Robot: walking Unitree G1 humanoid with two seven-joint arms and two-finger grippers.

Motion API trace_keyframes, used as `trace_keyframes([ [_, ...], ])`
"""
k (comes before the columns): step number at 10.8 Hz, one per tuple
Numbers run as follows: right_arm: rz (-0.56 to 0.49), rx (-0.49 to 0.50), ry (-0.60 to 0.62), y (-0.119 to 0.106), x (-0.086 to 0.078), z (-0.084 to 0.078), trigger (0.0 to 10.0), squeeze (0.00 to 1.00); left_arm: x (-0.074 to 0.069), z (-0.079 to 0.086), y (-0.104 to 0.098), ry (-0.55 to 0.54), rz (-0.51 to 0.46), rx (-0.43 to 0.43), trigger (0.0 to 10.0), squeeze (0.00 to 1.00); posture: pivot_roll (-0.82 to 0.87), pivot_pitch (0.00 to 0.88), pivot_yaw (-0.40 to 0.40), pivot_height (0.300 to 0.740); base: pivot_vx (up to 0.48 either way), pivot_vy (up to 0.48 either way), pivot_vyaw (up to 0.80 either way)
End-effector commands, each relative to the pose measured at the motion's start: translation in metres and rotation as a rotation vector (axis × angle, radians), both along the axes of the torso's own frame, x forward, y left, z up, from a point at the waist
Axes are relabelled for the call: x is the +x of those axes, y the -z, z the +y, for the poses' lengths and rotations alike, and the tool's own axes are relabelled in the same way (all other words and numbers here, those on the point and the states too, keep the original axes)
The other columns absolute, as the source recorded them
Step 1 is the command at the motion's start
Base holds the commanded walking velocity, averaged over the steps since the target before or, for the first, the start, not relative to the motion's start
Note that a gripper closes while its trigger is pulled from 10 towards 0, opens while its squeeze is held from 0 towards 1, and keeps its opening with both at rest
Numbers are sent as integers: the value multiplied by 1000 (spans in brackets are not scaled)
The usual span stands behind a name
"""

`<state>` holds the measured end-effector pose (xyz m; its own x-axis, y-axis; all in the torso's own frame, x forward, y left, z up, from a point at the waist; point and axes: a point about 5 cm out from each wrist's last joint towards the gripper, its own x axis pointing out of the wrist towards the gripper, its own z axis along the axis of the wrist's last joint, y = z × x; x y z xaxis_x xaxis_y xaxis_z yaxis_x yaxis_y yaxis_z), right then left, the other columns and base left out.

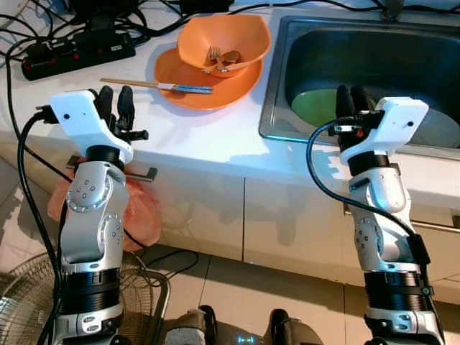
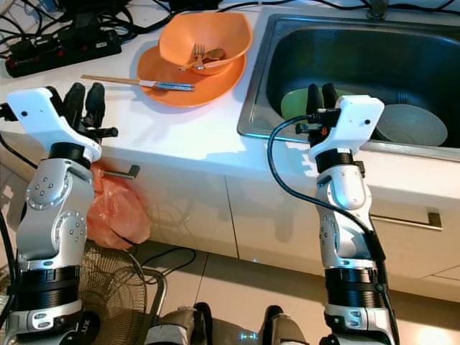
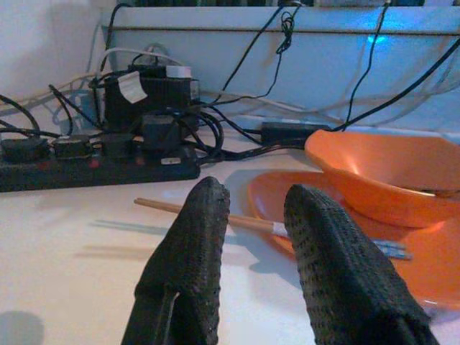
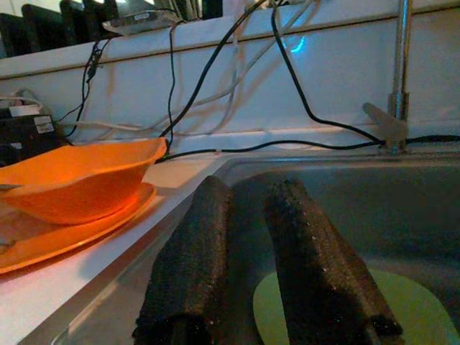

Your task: Kitchen organization

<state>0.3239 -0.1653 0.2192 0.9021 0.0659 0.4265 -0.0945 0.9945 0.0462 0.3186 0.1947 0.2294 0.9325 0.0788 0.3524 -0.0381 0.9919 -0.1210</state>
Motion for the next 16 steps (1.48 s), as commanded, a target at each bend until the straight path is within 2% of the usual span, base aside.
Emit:
trace_keyframes([
  [1,11,6,-7,2,1,1,10000,0,-1,1,-3,-14,-12,-1,10000,0,147,186,85,740,0,0,-800],
  [9,-5,-3,-12,1,1,3,10000,0,-2,1,-3,-21,-12,1,10000,0,149,184,84,740,268,0,-100],
  [12,-6,1,-8,1,2,3,10000,0,-4,-2,-8,2,-54,4,10000,0,148,179,86,740,0,0,0],
  [16,3,9,-11,3,2,3,10000,0,-2,-1,-8,-9,-44,7,10000,0,147,177,86,740,71,0,0],
])
